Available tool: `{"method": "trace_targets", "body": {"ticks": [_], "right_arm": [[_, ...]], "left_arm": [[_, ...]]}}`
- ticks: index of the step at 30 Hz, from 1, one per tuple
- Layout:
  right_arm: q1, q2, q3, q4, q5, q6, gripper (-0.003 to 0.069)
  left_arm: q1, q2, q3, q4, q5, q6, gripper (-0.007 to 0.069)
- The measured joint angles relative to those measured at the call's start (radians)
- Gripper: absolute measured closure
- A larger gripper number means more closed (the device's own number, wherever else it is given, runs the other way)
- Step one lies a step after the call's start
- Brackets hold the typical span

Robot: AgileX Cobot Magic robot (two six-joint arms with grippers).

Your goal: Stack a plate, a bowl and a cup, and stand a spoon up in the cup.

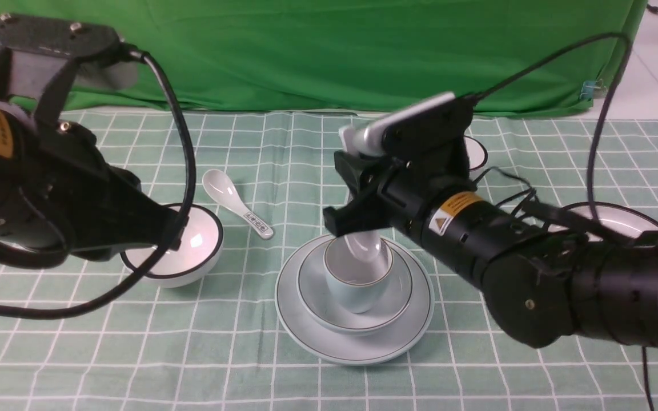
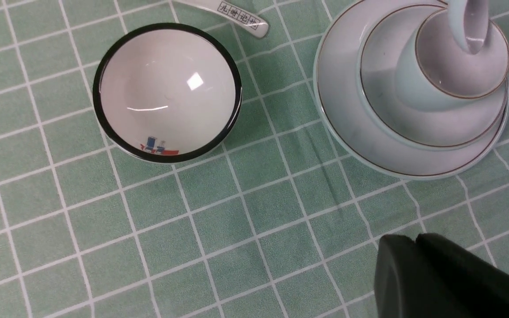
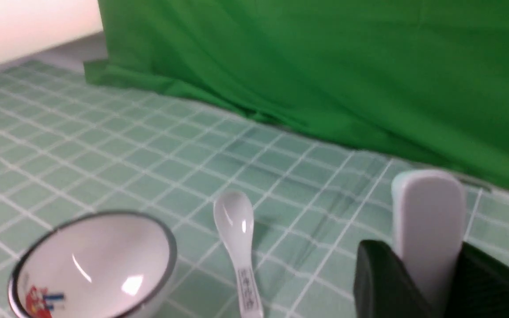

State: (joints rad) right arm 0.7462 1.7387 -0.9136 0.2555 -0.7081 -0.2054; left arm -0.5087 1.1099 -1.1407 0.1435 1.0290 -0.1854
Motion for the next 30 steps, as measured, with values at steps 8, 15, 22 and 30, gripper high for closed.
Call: {"method": "trace_targets", "body": {"ticks": [8, 15, 22, 30], "right_arm": [[0.010, 0.061, 0.001, 0.000, -0.003, -0.003, 0.0481], [0.010, 0.042, 0.001, 0.000, 0.082, -0.017, 0.0306], [-0.037, -0.303, -0.037, -0.002, 0.674, -0.056, 0.0440], [-0.350, -0.913, 0.018, -0.284, 1.085, 0.075, 0.0632]], "left_arm": [[0.000, 0.000, 0.000, 0.007, 0.000, 0.000, 0.0615], [0.000, 0.000, 0.000, 0.007, -0.001, -0.005, 0.0615], [0.000, 0.000, 0.000, 0.008, -0.032, -0.008, 0.0615], [0.000, 0.000, 0.000, 0.008, -0.094, -0.008, 0.0615]]}}
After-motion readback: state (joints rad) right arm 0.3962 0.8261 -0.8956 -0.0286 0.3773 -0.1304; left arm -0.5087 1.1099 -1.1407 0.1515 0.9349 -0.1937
